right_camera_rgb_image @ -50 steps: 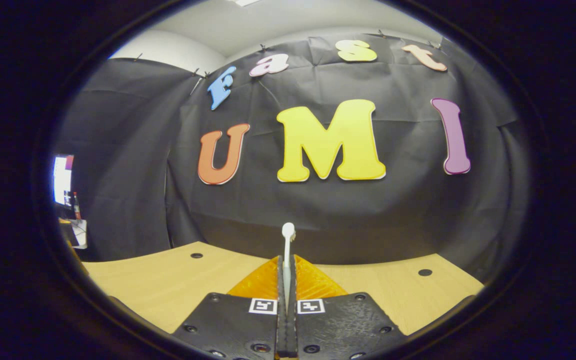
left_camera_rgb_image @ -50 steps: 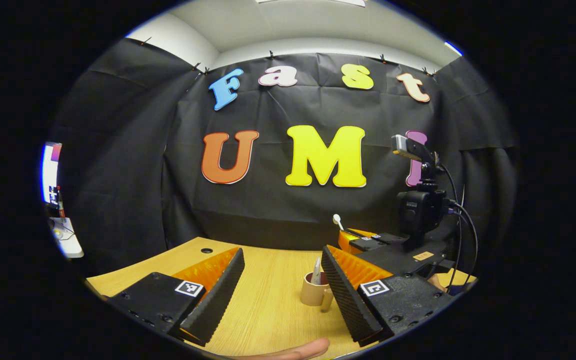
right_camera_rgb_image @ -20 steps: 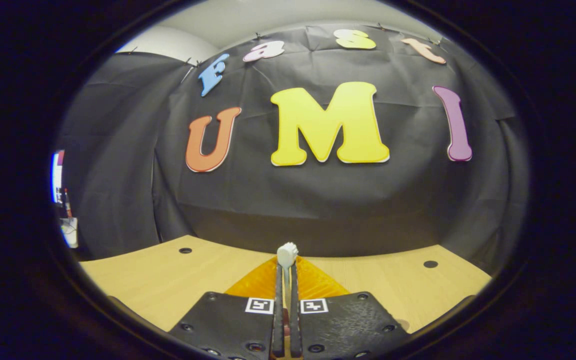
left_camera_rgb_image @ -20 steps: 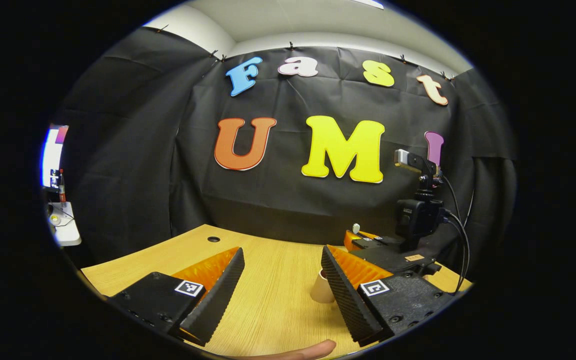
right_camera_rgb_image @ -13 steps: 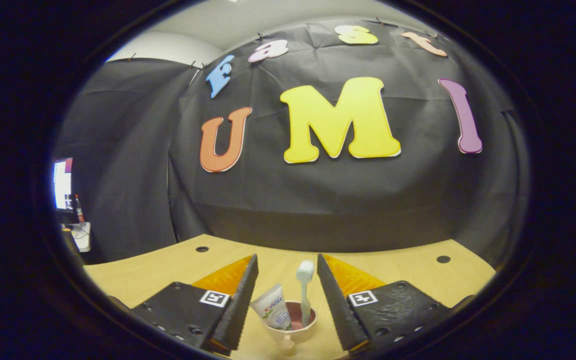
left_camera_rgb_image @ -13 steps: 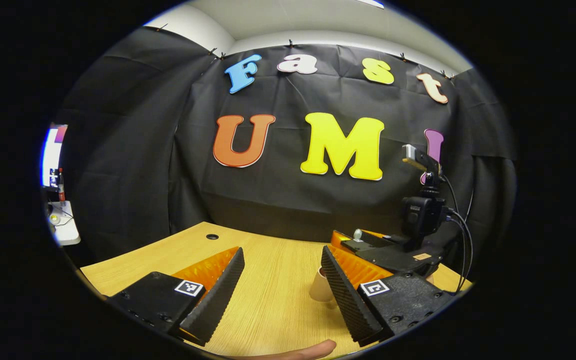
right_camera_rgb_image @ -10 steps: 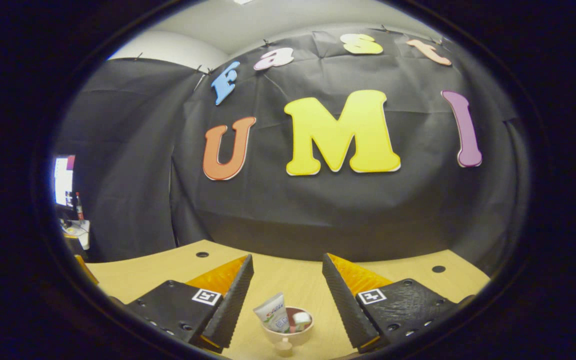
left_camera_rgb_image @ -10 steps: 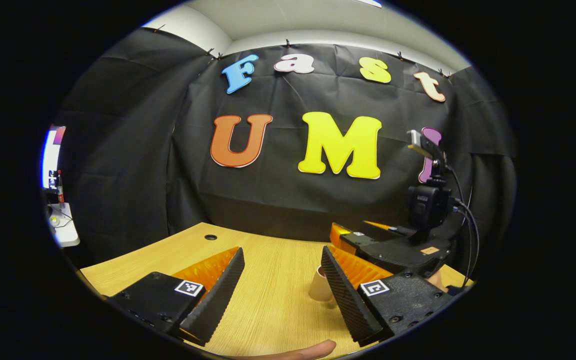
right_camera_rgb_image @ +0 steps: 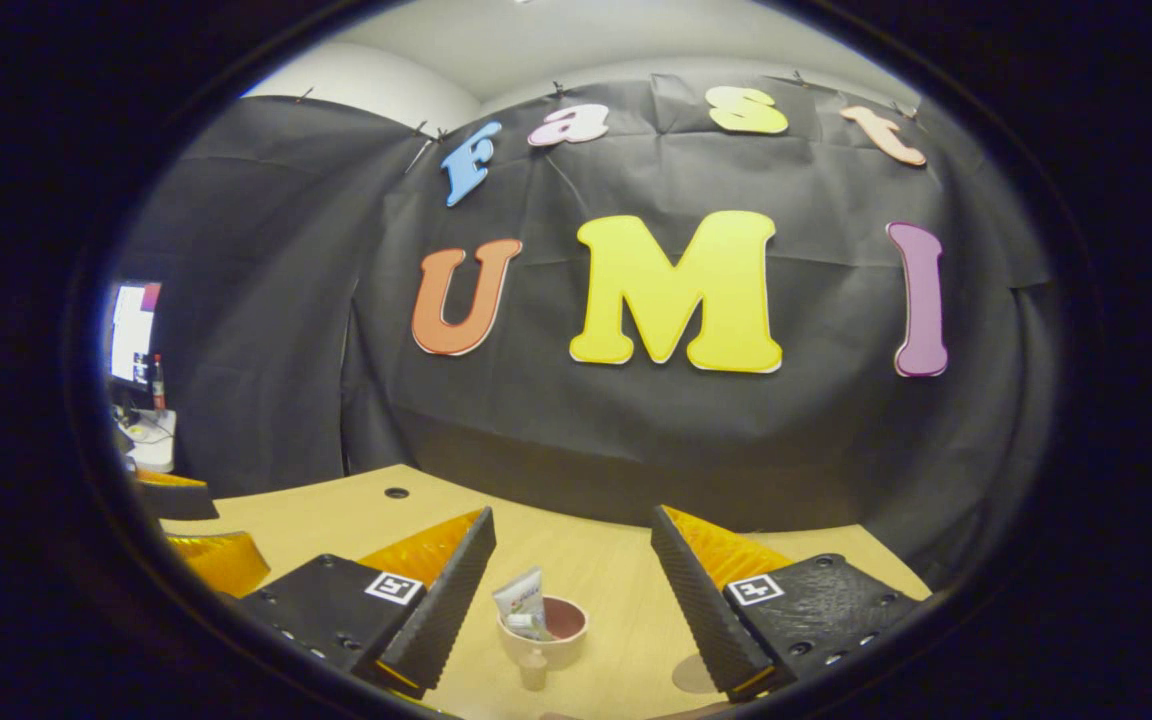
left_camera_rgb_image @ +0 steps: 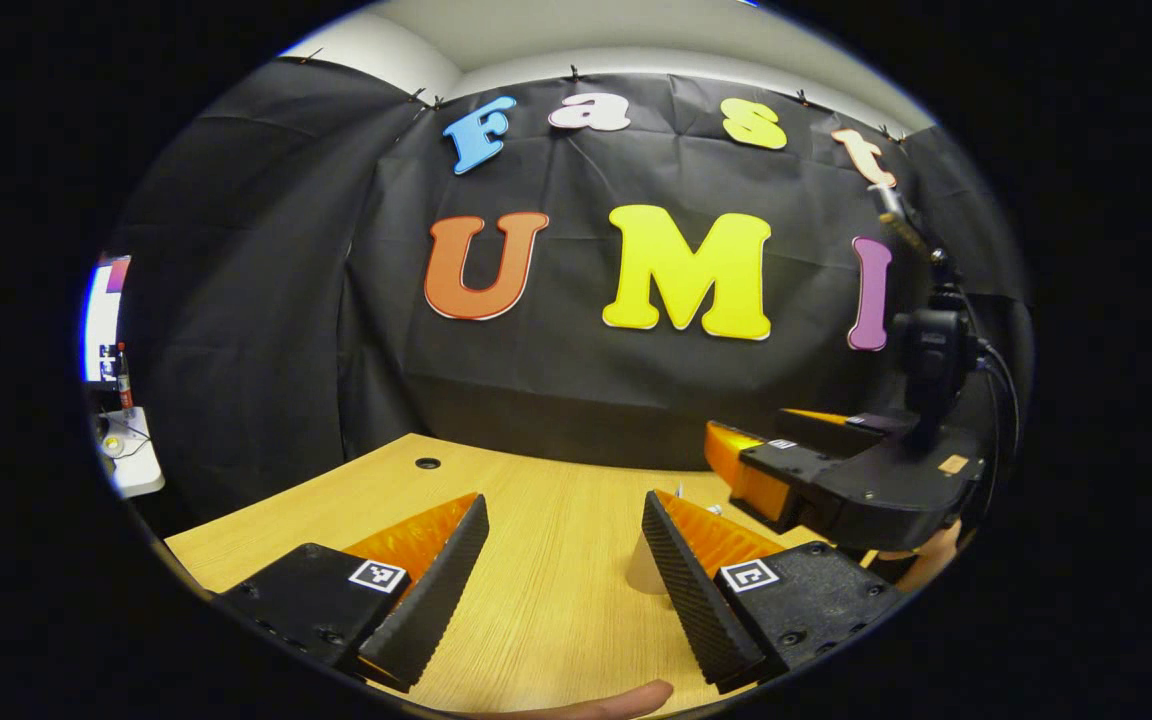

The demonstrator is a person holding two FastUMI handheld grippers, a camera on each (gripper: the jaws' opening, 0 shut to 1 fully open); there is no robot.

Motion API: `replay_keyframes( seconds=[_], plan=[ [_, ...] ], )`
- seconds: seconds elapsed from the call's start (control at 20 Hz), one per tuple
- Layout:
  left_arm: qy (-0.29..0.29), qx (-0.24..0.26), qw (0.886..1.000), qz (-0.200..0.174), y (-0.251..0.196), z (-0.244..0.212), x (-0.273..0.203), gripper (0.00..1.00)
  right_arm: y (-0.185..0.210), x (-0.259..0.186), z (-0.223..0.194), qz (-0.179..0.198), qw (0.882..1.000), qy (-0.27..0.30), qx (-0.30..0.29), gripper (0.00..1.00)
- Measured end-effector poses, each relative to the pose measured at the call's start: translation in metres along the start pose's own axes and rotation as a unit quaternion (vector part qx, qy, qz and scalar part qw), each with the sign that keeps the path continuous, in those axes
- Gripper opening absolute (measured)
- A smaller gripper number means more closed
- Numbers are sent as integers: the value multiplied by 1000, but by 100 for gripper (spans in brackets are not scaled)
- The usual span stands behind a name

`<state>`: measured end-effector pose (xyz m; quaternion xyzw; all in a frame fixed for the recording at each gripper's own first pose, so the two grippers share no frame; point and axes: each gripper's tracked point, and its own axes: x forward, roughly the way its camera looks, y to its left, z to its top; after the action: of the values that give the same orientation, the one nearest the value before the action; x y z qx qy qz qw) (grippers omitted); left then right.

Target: Put the toothbrush and toothpaste on the desktop into the cup, then pick up the cup and place it on the coaster on the desktop.

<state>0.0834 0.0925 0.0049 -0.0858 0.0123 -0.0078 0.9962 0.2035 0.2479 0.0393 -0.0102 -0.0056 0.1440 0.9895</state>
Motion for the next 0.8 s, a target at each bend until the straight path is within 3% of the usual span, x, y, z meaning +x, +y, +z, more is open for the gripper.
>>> replay_keyframes(
  seconds=[0.4,0.8],
  plan=[
    [44,50,997,-32,-51,-11,28,100,-59,-91,9,-17,997,11,78,96],
    [144,60,987,-27,-86,-10,55,98,-106,-156,-26,-38,998,34,48,92]
  ],
)
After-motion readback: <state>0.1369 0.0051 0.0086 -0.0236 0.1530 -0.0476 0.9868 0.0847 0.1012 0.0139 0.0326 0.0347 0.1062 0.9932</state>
